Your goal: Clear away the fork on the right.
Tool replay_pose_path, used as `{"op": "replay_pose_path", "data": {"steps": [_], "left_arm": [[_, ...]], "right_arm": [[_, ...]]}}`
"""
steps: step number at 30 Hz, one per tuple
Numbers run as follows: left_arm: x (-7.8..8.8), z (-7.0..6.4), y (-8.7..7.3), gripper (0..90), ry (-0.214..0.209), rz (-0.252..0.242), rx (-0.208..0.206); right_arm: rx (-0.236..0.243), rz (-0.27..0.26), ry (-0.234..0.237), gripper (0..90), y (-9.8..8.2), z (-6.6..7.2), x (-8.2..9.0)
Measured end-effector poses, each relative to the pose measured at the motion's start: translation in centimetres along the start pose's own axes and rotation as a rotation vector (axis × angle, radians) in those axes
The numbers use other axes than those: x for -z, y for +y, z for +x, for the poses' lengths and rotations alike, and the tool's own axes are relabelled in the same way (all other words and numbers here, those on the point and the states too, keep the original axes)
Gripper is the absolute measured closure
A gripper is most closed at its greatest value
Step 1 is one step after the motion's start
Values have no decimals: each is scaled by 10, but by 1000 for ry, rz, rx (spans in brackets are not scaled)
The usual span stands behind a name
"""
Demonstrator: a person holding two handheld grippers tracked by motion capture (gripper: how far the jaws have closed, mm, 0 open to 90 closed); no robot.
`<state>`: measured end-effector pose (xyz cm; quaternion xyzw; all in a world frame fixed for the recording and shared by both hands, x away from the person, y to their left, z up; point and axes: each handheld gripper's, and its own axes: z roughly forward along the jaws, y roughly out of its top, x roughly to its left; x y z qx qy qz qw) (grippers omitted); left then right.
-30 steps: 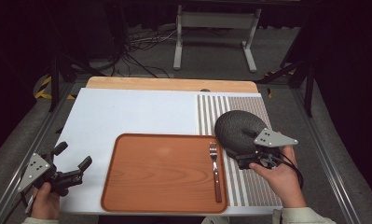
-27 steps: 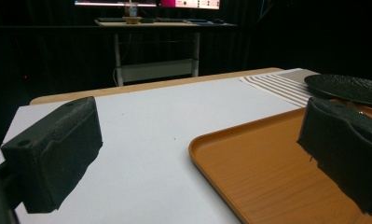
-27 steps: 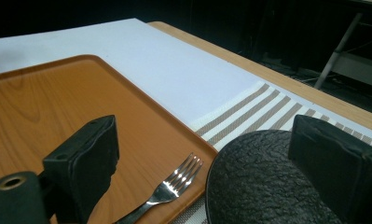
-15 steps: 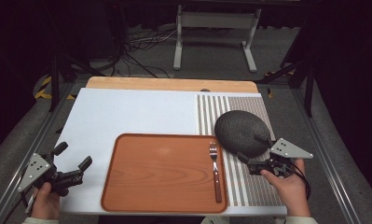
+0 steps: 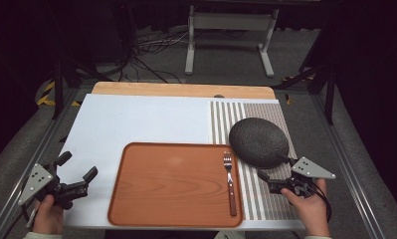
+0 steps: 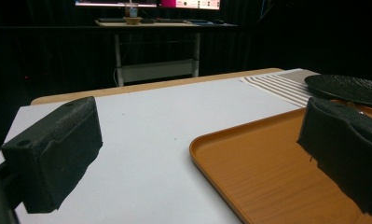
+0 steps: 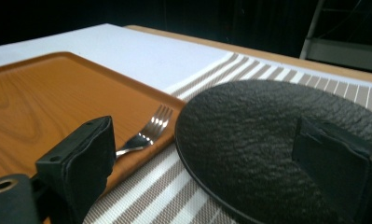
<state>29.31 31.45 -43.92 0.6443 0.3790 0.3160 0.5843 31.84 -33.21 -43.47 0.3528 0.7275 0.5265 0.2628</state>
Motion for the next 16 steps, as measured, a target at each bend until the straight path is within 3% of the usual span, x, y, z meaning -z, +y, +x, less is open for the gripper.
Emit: {"op": "replay_pose_path", "data": {"steps": [8,16], "left_arm": [[0,0,0,2,-2,0,1],[-1,0,-1,2,-3,3,5]], "right_arm": [[-15,22,-1,72,-11,0,-4],[-10,16,-2,72,-9,1,-4]]}}
